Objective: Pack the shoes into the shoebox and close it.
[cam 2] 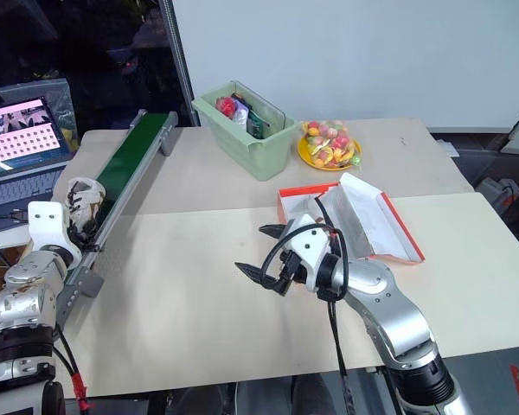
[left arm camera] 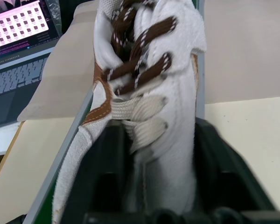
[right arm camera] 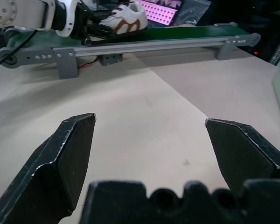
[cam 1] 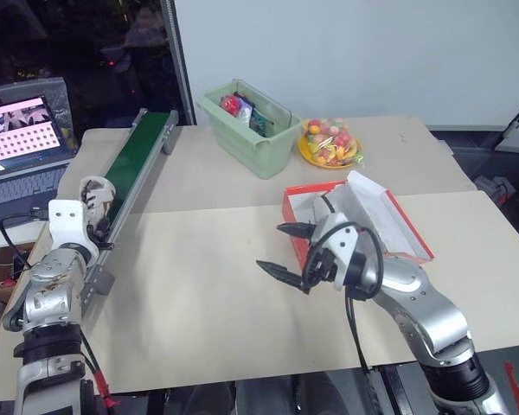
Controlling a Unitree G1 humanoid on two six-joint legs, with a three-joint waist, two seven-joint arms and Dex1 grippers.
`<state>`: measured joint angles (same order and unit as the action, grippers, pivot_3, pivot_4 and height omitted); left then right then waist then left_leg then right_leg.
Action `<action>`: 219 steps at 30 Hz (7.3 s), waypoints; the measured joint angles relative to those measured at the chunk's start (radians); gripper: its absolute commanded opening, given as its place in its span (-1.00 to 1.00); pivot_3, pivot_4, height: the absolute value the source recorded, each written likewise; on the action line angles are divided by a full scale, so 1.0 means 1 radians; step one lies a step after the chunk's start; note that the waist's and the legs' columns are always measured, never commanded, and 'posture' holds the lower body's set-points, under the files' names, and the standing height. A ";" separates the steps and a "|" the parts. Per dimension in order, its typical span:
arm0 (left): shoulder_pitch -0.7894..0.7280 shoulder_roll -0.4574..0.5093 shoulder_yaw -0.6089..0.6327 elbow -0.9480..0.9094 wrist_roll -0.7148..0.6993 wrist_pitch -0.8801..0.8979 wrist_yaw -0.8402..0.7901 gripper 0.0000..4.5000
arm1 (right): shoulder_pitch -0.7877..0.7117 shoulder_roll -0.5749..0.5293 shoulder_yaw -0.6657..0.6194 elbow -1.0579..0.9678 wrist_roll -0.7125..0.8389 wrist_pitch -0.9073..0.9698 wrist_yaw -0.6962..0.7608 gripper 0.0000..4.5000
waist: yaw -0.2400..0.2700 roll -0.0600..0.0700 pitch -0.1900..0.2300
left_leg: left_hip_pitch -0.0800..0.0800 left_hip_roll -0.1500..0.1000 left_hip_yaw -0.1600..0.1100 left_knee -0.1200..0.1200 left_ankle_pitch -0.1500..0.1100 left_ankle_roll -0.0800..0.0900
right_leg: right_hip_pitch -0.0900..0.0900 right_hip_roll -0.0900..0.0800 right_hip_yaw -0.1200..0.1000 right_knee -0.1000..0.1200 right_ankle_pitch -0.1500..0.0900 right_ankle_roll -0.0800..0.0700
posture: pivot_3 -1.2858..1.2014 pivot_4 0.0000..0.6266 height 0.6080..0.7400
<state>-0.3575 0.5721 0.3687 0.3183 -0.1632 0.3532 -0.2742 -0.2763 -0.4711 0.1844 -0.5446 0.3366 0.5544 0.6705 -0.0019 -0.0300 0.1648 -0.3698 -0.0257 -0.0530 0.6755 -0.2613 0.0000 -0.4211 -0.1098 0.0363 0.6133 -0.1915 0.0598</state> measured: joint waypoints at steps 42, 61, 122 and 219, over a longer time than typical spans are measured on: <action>-0.096 -0.396 -0.518 -0.540 0.015 0.104 -0.099 -0.63 | -0.500 0.443 -0.698 0.616 0.787 0.644 -0.762 1.00 | -0.044 -0.001 0.002 | -0.020 0.001 0.002 0.001 0.000 0.001 | -0.017 0.001 0.001 0.004 0.002 -0.002 | 0.03 -0.52 1.00; -0.121 -0.410 -0.513 -0.546 -0.019 0.128 -0.130 -0.64 | -0.535 0.500 -0.673 0.639 0.788 0.546 -0.820 -0.11 | -0.043 -0.001 0.002 | -0.020 0.001 0.002 0.001 0.000 0.001 | -0.018 0.001 0.001 0.003 0.002 -0.002 | 0.03 -0.52 1.00; 0.011 -0.267 -0.506 -0.554 0.004 -0.019 -0.262 0.41 | -1.093 -0.016 0.067 1.514 0.077 0.736 0.050 -0.46 | -0.042 0.007 0.003 | -0.021 0.002 0.005 0.003 -0.003 0.005 | -0.018 0.002 0.004 0.001 0.002 -0.002 | 0.03 -0.52 1.00; -0.057 -0.274 -0.505 -0.530 0.003 0.003 -0.283 0.41 | -0.590 0.135 -0.306 0.713 0.009 0.797 -0.306 -0.97 | -0.044 0.009 -0.002 | -0.019 0.008 0.004 0.002 -0.004 0.004 | -0.017 0.010 0.006 0.001 0.002 -0.006 | 0.03 -0.52 1.00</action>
<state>-0.4145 0.2983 -0.1367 -0.2116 -0.1606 0.3557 -0.5568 -0.8664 -0.3363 -0.1214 0.1680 0.3458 1.3517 0.3649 -0.0462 -0.0207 0.1627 -0.3883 -0.0180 -0.0488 0.6777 -0.2657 0.0038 -0.4383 -0.0995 0.0421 0.6145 -0.1896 0.0543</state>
